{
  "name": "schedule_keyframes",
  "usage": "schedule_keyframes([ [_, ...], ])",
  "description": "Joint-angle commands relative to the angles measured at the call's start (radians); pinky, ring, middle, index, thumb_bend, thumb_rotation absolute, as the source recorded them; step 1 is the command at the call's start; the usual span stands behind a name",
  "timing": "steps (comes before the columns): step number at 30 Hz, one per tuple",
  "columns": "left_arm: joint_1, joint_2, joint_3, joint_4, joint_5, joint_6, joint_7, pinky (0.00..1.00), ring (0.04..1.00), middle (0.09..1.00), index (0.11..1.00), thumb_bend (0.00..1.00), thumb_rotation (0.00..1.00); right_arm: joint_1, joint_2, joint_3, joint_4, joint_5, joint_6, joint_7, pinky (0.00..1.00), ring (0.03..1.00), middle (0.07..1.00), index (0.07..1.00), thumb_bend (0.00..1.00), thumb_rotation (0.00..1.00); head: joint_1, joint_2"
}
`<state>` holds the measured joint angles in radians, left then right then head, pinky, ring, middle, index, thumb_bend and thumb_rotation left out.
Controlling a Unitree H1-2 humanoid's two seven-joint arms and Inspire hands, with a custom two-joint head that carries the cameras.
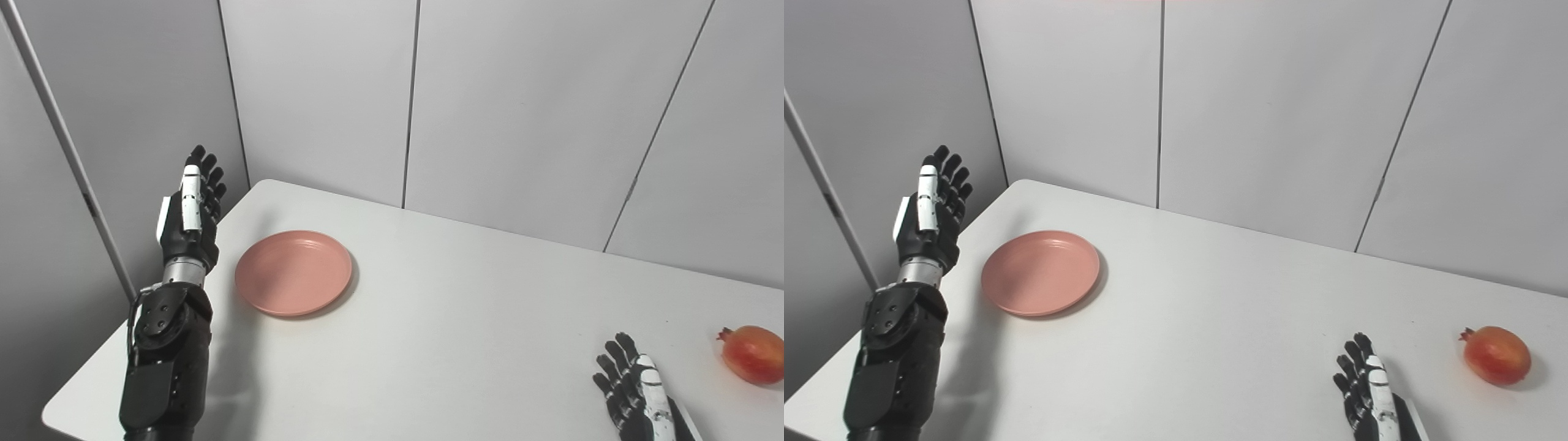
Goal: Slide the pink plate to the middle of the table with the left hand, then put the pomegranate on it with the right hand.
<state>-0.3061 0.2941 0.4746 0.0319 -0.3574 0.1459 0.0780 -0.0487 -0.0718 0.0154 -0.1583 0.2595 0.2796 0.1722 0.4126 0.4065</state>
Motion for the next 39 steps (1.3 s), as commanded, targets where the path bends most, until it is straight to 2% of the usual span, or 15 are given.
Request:
schedule_keyframes([
  [1, -0.030, 0.035, 0.007, -0.006, 0.005, -0.011, 0.008, 1.00, 0.975, 0.968, 0.943, 0.35, 1.00, -0.031, 0.000, -0.005, -0.039, 0.011, -0.007, 0.006, 1.00, 1.000, 1.000, 1.000, 0.13, 1.00, -0.001, 0.001],
  [19, -0.022, 0.033, 0.035, 0.085, -0.024, -0.012, 0.004, 0.98, 0.947, 0.946, 0.935, 0.34, 1.00, -0.034, -0.001, -0.009, -0.032, 0.015, -0.013, 0.007, 1.00, 1.000, 1.000, 1.000, 0.12, 1.00, -0.001, 0.003],
  [29, -0.031, 0.030, 0.024, 0.186, -0.010, -0.051, -0.003, 0.95, 0.924, 0.925, 0.911, 0.36, 1.00, -0.035, 0.002, -0.011, -0.036, 0.017, -0.007, 0.003, 1.00, 1.000, 1.000, 1.000, 0.12, 1.00, -0.003, 0.002],
  [35, -0.036, 0.038, 0.016, 0.260, -0.015, -0.063, -0.022, 0.92, 0.913, 0.913, 0.897, 0.37, 1.00, -0.036, 0.000, -0.011, -0.035, 0.017, -0.013, 0.005, 1.00, 1.000, 1.000, 1.000, 0.12, 1.00, -0.002, 0.002],
  [39, -0.035, 0.042, 0.016, 0.300, -0.045, -0.079, -0.069, 0.93, 0.919, 0.919, 0.908, 0.37, 1.00, -0.036, -0.002, -0.009, -0.039, 0.012, -0.008, 0.004, 1.00, 1.000, 1.000, 1.000, 0.12, 1.00, -0.002, 0.003],
])
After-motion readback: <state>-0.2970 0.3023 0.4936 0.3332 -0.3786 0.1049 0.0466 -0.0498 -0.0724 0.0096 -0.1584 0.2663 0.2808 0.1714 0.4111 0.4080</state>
